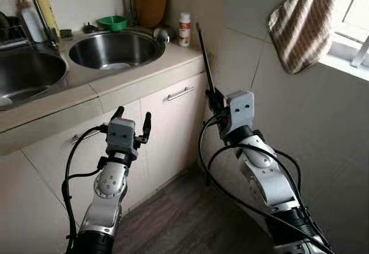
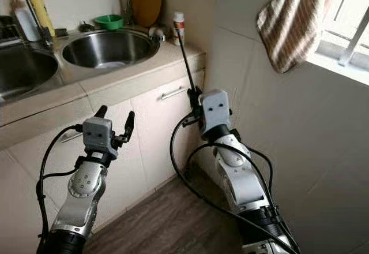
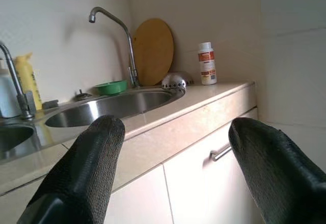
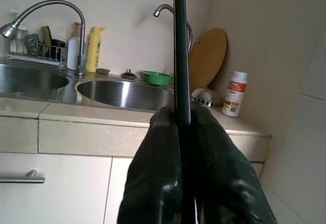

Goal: Kitchen organization

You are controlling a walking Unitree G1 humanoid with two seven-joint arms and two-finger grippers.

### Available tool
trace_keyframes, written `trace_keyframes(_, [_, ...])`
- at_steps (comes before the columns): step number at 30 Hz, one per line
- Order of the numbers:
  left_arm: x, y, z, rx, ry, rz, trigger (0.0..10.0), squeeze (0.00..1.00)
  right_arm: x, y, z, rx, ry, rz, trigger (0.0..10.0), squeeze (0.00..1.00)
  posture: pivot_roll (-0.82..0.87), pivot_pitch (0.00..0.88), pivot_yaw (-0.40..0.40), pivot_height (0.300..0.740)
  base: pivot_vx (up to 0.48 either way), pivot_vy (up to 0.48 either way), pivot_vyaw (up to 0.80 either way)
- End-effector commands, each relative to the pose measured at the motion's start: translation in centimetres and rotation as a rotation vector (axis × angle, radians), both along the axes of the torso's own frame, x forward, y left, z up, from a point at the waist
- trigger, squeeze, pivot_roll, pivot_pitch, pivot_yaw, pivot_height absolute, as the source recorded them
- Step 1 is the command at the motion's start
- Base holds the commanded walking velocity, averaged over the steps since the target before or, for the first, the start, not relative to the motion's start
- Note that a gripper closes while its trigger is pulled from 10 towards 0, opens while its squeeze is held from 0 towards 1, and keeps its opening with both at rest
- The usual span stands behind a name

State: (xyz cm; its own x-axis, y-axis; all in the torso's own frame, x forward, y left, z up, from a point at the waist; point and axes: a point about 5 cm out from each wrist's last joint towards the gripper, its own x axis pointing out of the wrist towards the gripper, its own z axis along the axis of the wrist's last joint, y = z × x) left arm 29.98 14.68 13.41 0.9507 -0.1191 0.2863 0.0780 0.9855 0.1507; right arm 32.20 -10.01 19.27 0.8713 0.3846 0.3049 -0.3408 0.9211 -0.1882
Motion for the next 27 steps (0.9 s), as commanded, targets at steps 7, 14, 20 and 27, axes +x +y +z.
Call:
trace_keyframes(7, [0.2,-0.7,1.2,0.000,-0.045,-0.016,10.0,0.00,0.5,-0.2,0.9,0.001,-0.037,-0.014,0.0,0.00,0.07,0.000,-0.012,0.740,0.284,0.000,0.80])
trace_keyframes(14, [0.3,-0.8,1.4,0.002,-0.052,-0.020,10.0,0.00,0.8,0.0,1.4,0.006,-0.054,-0.015,0.0,0.00,0.07,0.000,-0.012,0.740,0.283,0.000,0.80])
trace_keyframes(20, [0.3,-1.0,1.5,0.003,-0.055,-0.023,10.0,0.00,1.3,0.0,2.1,0.012,-0.078,-0.023,0.0,0.00,0.07,0.000,-0.014,0.740,0.286,0.000,0.80])
trace_keyframes(27, [0.3,-1.1,1.5,0.001,-0.058,-0.023,10.0,0.00,1.8,-0.2,2.8,0.047,-0.093,-0.043,0.0,0.00,0.08,0.000,-0.017,0.740,0.275,0.000,0.57])
